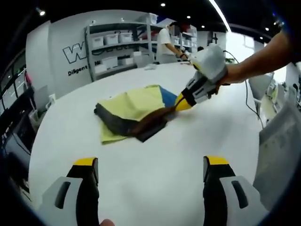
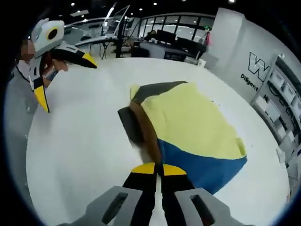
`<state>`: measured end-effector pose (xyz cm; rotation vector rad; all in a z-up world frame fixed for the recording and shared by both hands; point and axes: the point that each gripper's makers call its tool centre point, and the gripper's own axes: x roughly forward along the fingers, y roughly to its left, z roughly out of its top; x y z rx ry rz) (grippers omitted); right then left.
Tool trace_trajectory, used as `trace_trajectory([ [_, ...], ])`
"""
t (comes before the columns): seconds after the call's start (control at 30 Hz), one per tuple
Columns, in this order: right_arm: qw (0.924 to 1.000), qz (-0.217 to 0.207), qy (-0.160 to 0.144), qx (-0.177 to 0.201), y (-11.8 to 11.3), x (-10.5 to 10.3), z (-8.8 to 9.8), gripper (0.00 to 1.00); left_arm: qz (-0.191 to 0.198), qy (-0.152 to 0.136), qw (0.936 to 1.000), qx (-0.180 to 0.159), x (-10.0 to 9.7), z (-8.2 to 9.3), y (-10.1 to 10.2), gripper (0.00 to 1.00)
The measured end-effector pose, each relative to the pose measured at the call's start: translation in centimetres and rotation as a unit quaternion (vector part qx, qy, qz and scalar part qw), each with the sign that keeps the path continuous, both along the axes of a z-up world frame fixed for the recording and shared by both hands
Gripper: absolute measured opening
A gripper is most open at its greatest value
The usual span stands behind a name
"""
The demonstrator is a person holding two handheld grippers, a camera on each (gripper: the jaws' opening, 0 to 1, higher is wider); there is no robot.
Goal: Fold the garment on the visible template until the final outline fits inside the template.
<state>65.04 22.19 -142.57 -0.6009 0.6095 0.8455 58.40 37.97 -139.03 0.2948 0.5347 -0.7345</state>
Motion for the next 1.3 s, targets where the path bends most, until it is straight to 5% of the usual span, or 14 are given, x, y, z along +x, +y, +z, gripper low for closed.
trace_trajectory([
  [0.3, 0.9988, 0.045, -0.011, -0.013, 0.7, -1.6, 1.2, 0.00, -0.013, -0.001, 0.9999, 0.010, 1.5, -0.8, -0.1, 0.81],
  [0.57, 0.9947, 0.096, -0.017, -0.032, 0.6, -3.4, 1.9, 0.00, -0.063, -0.015, 0.9967, 0.050, 3.0, -1.5, -0.8, 0.72],
  [0.93, 0.9898, 0.134, -0.014, -0.046, 0.2, -5.4, 1.8, 0.00, -0.144, -0.045, 0.9825, 0.109, 4.6, -2.4, -2.1, 0.54],
  [1.23, 0.9851, 0.162, -0.012, -0.057, -0.2, -6.6, 1.7, 0.00, -0.218, -0.069, 0.9598, 0.163, 5.3, -3.5, -3.2, 0.38],
  [1.3, 0.9851, 0.162, -0.014, -0.056, -0.3, -6.6, 1.9, 0.00, -0.221, -0.070, 0.9591, 0.163, 5.5, -3.4, -3.5, 0.37],
])
